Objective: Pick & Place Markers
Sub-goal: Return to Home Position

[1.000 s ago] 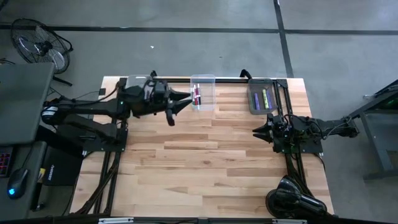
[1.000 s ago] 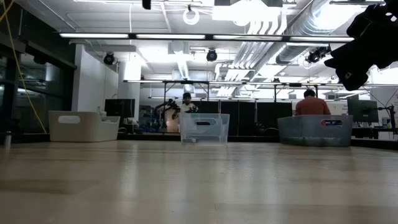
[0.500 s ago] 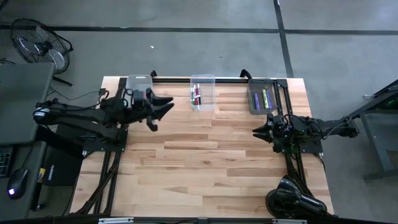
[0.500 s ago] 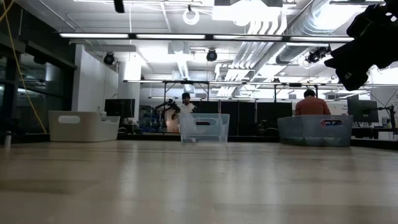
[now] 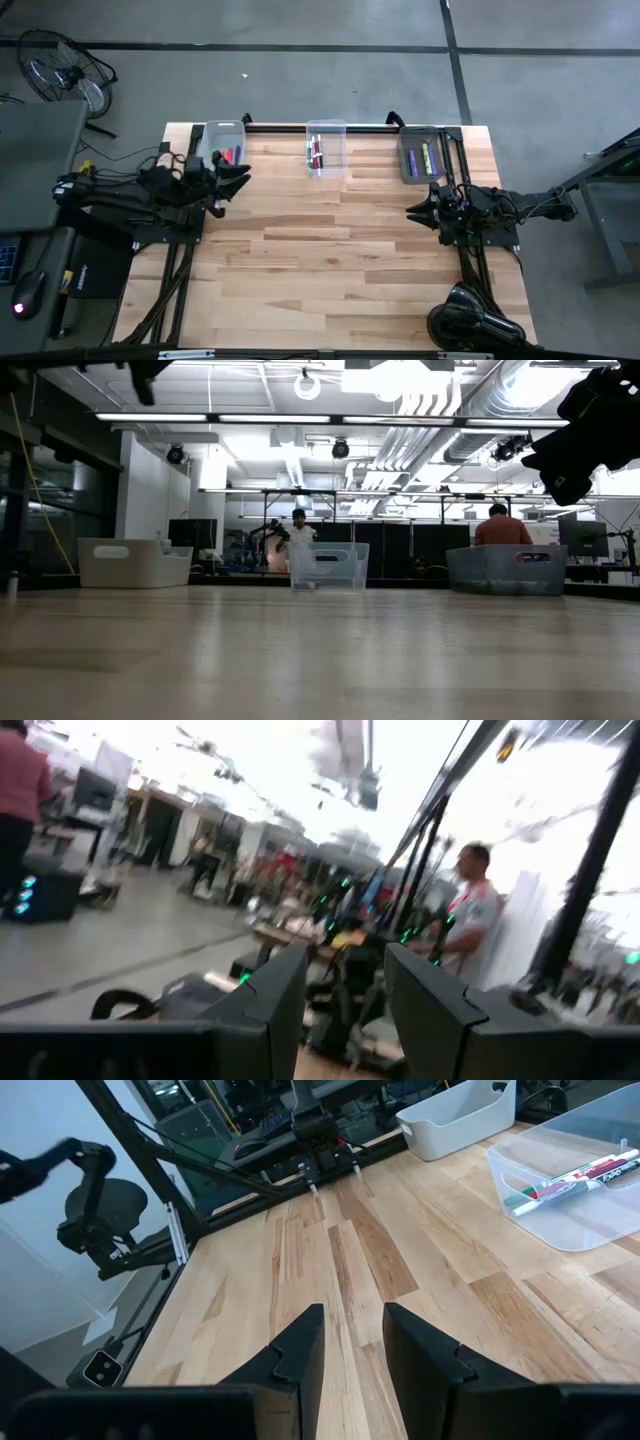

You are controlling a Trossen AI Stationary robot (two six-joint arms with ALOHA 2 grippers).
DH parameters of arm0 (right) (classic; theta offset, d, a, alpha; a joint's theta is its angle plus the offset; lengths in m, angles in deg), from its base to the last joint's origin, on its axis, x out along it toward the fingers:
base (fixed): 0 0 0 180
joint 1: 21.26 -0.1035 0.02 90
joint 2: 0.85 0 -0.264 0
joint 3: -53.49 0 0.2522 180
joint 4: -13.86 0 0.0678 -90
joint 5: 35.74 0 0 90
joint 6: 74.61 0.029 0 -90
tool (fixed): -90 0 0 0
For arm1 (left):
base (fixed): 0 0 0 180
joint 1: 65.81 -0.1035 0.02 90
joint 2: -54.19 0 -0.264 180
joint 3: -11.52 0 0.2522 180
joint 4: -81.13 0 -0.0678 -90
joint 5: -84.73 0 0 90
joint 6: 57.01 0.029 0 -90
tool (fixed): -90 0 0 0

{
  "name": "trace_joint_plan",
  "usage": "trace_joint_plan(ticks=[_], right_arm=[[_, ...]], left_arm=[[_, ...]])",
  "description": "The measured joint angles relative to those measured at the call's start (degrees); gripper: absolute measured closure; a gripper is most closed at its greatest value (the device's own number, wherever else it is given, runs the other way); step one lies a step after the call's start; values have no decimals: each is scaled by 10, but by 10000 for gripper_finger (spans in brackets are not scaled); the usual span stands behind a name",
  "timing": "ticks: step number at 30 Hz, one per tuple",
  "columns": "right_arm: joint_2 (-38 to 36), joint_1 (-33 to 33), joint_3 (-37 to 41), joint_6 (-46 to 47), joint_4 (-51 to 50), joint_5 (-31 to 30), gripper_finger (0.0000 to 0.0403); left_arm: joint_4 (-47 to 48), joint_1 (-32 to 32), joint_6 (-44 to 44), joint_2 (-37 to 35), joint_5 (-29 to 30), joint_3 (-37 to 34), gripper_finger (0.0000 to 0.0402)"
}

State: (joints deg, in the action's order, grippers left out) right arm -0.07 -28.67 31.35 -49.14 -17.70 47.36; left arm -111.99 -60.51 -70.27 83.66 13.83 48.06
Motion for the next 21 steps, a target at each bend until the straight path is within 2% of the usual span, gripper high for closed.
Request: trace_joint_plan(ticks=[6, 17, 21], right_arm=[[0, 0, 0, 0, 0, 0, 308], [0, 0, 0, 0, 0, 0, 308], [0, 0, 0, 0, 0, 0, 308]], left_arm=[[25, 0, -5, -115, -5, -81, 266], [174, 0, -5, -282, -24, -138, 266], [185, 0, -7, -290, -43, -149, 266]])
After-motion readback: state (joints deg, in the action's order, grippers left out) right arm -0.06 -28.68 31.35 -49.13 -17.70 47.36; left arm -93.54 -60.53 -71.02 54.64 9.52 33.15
